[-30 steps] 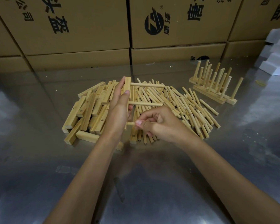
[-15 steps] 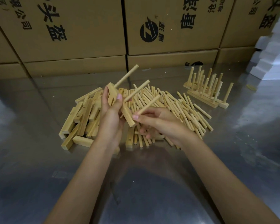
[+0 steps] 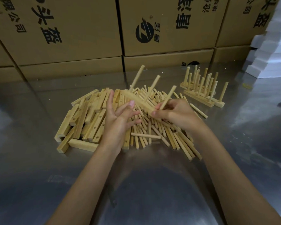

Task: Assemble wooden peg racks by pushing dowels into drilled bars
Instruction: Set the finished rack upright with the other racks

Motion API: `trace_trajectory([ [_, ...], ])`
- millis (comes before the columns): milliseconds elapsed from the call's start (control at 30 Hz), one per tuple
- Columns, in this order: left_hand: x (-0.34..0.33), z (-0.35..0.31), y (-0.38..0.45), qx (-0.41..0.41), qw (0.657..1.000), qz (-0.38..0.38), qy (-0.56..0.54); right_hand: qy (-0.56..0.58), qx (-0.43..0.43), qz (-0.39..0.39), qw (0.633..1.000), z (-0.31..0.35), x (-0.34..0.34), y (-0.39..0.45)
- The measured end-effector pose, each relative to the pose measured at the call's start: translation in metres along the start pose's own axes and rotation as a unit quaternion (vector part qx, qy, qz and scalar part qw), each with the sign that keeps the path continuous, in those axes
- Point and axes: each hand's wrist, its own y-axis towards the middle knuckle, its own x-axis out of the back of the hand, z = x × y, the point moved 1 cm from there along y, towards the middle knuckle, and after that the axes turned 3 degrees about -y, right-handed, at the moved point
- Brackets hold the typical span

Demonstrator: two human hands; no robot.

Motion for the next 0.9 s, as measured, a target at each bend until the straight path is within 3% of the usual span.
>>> trace_trajectory([
  [67,0.001,0.002,0.0,0.017,1.0,-0.004,0.011,-0.066,-0.011,-0.087,0.994,-0.012,0.025,0.007],
  [167,0.002,0.004,0.002,0.04,0.999,-0.019,0.012,-0.184,-0.032,-0.236,0.954,-0.037,0.062,0.011],
  [333,0.007,0.003,0.005,0.055,0.997,-0.045,0.003,-0.263,-0.097,-0.354,0.892,-0.072,0.097,0.016],
  [567,0.009,0.002,0.007,0.069,0.996,-0.058,0.011,-0.27,-0.156,-0.384,0.869,-0.088,0.102,0.017],
  [900,0.012,-0.003,0.006,0.086,0.993,-0.083,0.02,-0.122,-0.142,-0.359,0.914,-0.087,0.09,0.021],
])
